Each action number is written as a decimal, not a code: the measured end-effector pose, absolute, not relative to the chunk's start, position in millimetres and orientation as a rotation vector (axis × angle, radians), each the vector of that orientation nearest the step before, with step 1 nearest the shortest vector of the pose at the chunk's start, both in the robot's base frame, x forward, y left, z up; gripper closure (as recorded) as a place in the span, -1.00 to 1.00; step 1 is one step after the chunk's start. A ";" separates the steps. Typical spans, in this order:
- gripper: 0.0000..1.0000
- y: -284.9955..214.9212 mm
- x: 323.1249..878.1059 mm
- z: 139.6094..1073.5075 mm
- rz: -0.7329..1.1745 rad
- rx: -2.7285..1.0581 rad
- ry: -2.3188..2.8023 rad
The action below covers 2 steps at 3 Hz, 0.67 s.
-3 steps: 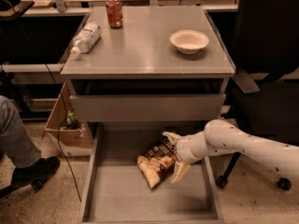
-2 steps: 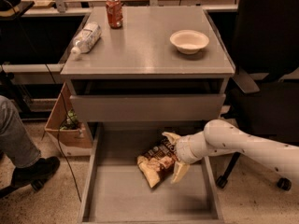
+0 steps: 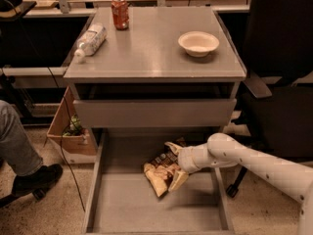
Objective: Pick brown chip bag from middle drawer and place on counter
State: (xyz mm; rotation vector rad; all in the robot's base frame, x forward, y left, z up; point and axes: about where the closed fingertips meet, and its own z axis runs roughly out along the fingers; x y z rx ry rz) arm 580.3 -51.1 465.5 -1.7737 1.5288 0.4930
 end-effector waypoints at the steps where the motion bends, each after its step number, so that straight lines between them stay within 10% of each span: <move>1: -1.00 -44.0 597.6 437.7 0.547 -1.726 1.548; 2: -0.92 -44.3 609.2 407.7 0.589 -1.685 1.605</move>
Offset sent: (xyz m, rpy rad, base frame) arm 0.0452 0.0002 -0.0932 0.0652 0.1521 -0.1068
